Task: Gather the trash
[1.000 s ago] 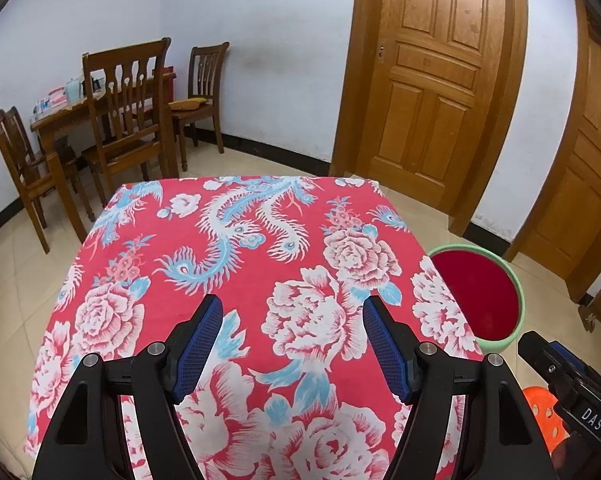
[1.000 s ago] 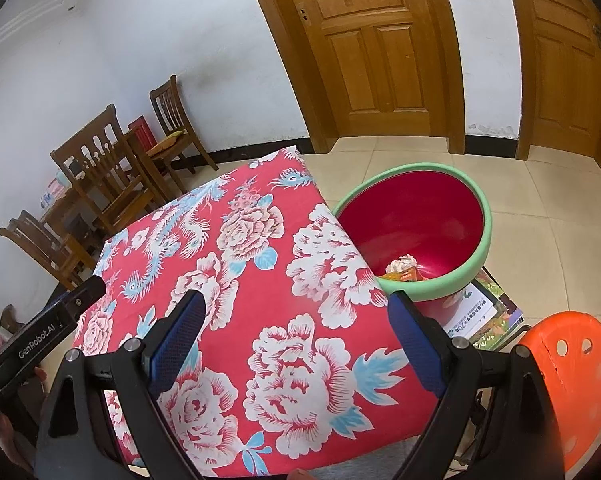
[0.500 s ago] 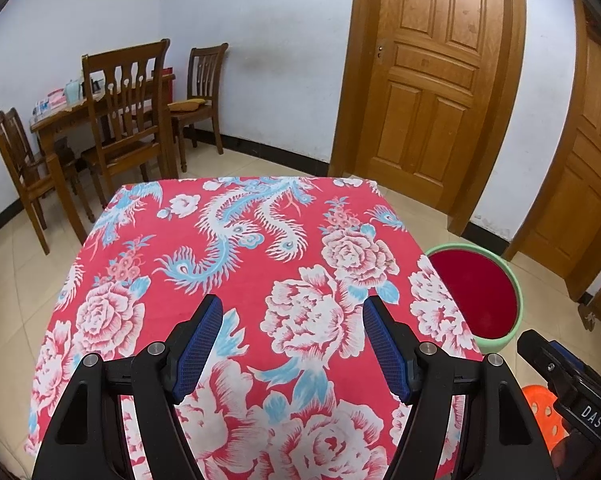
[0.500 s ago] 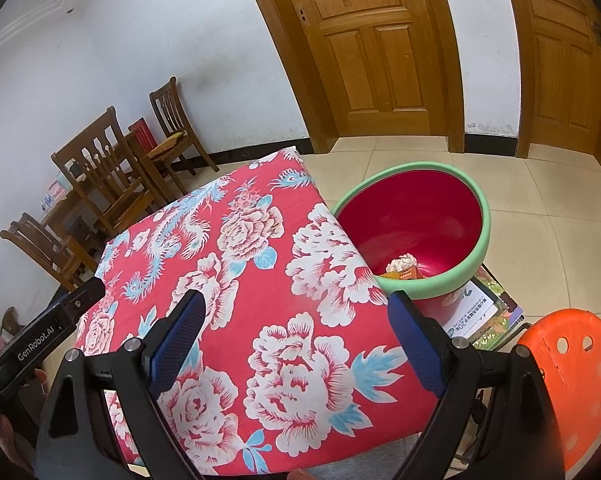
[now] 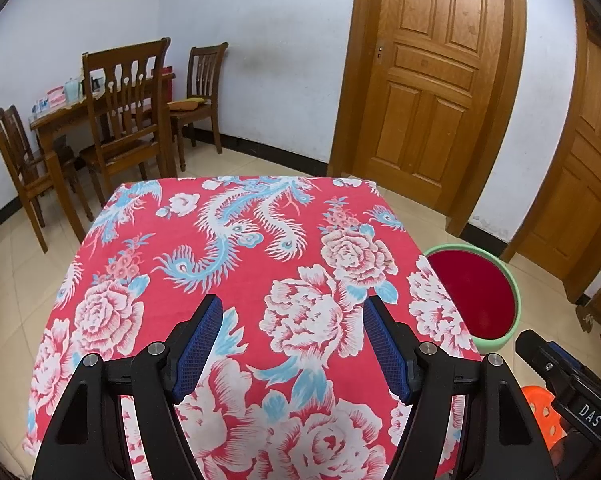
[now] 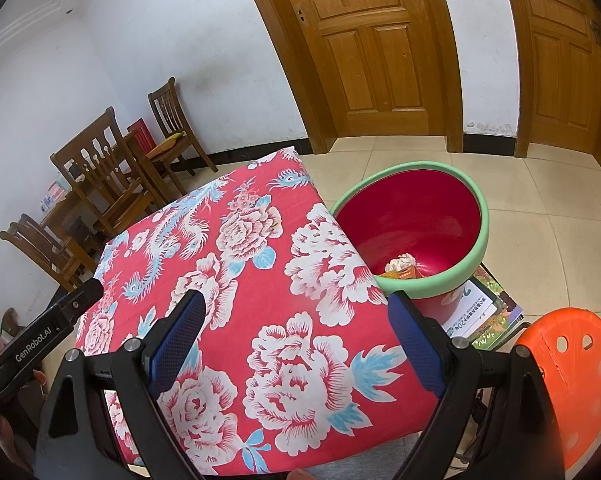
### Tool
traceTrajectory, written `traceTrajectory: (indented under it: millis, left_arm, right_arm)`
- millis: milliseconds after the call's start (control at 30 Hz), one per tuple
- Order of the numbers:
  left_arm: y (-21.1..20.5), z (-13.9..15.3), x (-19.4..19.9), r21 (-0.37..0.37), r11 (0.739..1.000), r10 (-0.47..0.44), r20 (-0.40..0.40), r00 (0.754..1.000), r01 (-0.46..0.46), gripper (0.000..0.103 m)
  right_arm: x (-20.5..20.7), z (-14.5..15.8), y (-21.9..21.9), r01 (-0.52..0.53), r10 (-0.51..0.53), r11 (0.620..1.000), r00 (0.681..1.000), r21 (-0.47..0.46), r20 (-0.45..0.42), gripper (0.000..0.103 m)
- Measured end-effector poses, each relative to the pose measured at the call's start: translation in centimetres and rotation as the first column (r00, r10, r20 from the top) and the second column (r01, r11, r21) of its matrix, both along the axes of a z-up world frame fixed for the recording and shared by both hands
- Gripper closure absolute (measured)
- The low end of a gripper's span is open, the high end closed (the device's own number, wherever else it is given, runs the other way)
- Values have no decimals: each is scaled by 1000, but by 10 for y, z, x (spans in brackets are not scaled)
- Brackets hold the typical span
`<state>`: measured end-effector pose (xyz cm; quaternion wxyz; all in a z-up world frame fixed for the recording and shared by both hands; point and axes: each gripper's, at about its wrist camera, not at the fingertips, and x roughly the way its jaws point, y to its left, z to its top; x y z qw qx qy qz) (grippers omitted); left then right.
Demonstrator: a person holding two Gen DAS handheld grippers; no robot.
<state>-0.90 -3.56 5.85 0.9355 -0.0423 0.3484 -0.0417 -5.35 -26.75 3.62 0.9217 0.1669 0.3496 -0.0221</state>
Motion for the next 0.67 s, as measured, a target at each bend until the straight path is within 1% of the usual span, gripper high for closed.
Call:
traceTrajectory:
  millis: [667]
  left_arm:
    - [4, -4, 1, -3, 1000, 3, -3, 1000, -3, 29]
  right_arm:
    - [0, 0, 0, 1, -1, 1000, 1000, -5, 1, 12]
